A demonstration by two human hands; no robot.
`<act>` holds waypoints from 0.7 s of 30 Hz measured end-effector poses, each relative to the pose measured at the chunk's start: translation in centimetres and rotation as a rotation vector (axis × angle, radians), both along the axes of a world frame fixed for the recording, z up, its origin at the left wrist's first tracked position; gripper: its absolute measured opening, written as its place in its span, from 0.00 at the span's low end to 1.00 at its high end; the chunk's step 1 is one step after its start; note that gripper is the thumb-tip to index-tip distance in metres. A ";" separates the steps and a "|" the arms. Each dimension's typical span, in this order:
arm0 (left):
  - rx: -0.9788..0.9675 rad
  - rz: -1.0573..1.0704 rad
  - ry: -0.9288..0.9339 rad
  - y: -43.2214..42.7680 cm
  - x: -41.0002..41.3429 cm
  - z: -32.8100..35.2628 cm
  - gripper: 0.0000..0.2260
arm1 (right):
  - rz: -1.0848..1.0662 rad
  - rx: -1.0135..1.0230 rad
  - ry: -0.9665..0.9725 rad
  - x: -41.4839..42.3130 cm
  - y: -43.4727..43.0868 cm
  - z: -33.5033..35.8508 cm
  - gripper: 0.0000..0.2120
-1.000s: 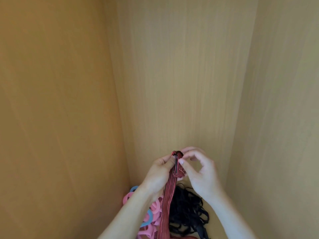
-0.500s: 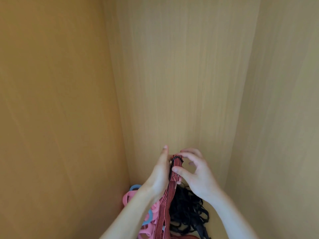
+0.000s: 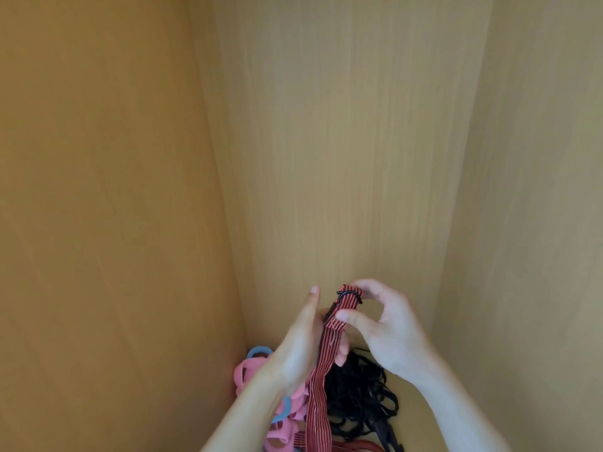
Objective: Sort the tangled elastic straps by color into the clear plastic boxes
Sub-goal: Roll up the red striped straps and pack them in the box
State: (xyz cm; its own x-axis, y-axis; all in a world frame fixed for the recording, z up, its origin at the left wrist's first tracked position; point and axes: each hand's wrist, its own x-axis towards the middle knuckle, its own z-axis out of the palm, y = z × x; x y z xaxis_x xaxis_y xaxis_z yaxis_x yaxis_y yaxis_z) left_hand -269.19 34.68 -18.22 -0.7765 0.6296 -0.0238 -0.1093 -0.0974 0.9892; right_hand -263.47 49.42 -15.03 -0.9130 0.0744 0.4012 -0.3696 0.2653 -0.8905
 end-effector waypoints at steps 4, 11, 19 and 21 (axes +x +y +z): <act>0.054 0.012 -0.100 -0.2 0.1 -0.4 0.40 | -0.157 0.244 0.208 -0.3 -0.4 -1.1 0.14; 0.325 -0.006 -0.315 -0.9 0.0 0.4 0.47 | -0.202 0.642 0.591 -0.6 -0.8 -3.8 0.22; 0.304 0.360 -0.386 0.6 -0.9 0.0 0.45 | -0.120 0.716 0.463 0.6 -1.5 -4.8 0.14; 0.216 0.370 -0.370 0.4 -1.2 -0.2 0.45 | -0.073 0.669 0.407 1.1 -1.6 -4.9 0.11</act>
